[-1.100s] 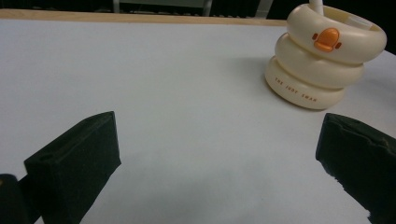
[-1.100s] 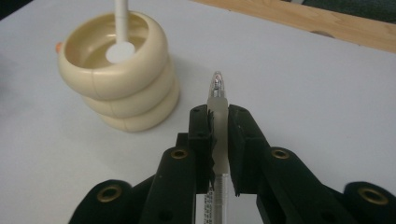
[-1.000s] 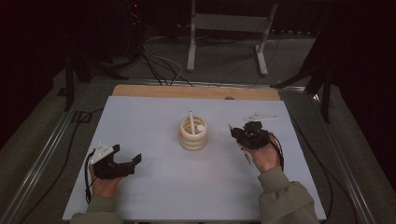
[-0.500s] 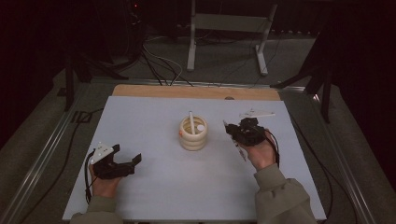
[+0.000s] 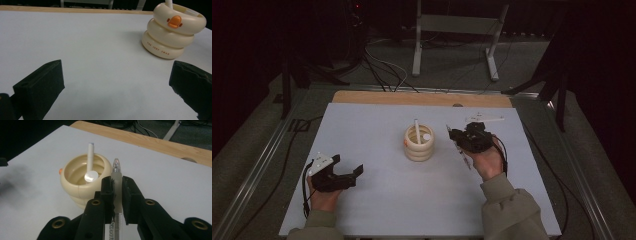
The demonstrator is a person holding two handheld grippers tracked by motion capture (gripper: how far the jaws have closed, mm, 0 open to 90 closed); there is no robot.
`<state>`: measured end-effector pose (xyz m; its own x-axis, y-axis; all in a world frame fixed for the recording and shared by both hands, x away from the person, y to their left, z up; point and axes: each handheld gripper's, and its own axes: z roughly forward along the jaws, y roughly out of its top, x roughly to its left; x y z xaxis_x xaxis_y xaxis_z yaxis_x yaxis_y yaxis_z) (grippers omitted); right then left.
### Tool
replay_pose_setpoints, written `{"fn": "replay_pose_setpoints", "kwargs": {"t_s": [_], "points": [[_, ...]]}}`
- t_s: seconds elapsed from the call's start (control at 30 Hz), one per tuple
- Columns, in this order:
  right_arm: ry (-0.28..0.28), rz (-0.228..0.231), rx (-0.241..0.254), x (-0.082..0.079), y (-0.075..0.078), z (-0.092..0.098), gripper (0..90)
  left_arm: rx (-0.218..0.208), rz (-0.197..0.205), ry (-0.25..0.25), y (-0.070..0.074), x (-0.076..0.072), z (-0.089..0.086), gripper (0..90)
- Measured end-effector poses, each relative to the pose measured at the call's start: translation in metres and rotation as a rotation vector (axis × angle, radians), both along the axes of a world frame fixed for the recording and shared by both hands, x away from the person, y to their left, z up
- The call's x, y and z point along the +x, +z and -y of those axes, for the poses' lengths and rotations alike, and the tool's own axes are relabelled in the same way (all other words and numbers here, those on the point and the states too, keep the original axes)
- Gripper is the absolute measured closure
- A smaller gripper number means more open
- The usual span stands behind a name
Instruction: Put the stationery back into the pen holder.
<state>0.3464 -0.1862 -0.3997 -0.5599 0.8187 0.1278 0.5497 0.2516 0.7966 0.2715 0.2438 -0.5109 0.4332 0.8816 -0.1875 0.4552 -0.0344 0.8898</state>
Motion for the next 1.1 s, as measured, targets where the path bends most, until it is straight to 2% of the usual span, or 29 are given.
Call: {"fn": "replay_pose_setpoints", "kwargs": {"t_s": [0.77,1.1], "points": [[0.022,0.020,0.052,0.008,0.013,-0.019,80.8,-0.005,0.003,-0.001,0.000,0.000,0.000,0.1],[0.030,0.033,0.055,0.014,0.016,-0.026,80.8,-0.004,0.002,-0.004,0.000,0.000,0.000,0.1]]}}
